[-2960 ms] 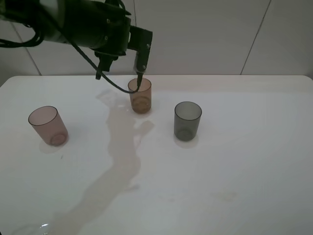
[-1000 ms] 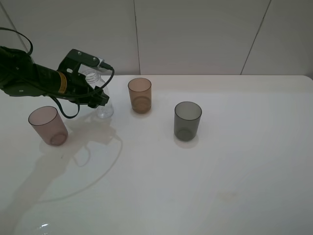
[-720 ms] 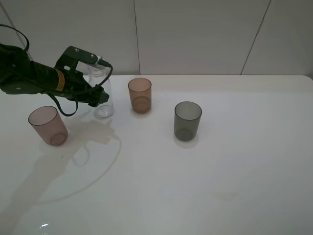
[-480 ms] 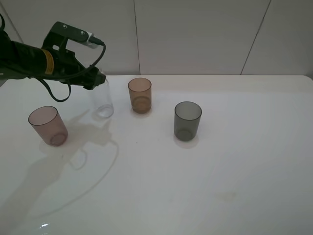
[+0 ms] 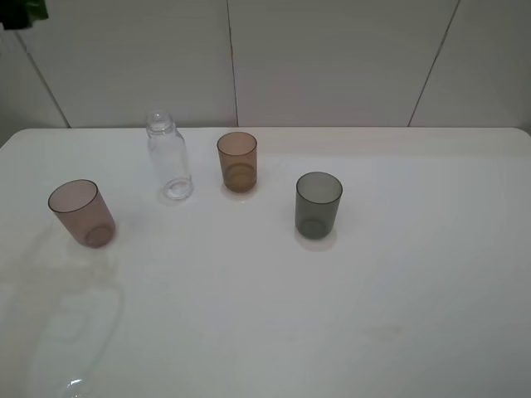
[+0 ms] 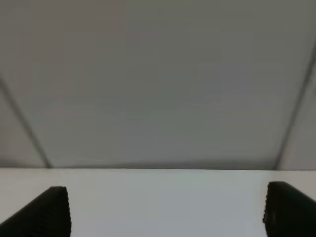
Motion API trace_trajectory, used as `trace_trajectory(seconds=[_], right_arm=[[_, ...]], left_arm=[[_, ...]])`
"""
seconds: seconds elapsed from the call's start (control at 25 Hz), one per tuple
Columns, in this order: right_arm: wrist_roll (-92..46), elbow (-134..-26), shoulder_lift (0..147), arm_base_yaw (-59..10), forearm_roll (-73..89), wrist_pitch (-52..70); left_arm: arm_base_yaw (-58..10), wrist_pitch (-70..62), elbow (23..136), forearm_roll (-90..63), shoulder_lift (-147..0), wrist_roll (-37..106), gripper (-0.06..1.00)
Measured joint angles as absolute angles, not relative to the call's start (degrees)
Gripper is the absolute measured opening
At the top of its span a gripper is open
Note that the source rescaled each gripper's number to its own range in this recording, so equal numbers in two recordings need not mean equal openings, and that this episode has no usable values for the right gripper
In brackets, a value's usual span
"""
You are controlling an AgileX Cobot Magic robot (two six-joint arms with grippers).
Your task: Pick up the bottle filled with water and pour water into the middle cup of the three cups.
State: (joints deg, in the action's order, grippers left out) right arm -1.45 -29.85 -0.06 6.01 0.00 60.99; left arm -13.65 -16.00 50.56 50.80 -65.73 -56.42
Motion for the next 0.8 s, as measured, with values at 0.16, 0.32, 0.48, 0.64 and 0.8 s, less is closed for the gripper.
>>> trace_trajectory(seconds=[0.16,0.32,0.48,0.64,0.8], right_arm=[[-1.5,-29.8,-0.1,6.0,0.0,61.0],[-1.5,-29.8,-0.1,6.0,0.0,61.0],[-1.5,-29.8,-0.1,6.0,0.0,61.0],[-1.5,-29.8,-0.1,6.0,0.0,61.0],[-1.5,-29.8,-0.1,6.0,0.0,61.0]], left_arm=[[-13.6,-28.4,50.6,39.6,-53.3,-41.7,1.00],[-13.6,-38.0,50.6,26.8,-41.7,-25.4,1.00],[-13.6,-51.5,50.6,18.6,-31.3,-16.7,1.00],[-13.6,-63.5,50.6,13.5,-22.3,-15.4,1.00],[-13.6,-68.6,49.6,10.5,-13.7,-12.3,1.00]])
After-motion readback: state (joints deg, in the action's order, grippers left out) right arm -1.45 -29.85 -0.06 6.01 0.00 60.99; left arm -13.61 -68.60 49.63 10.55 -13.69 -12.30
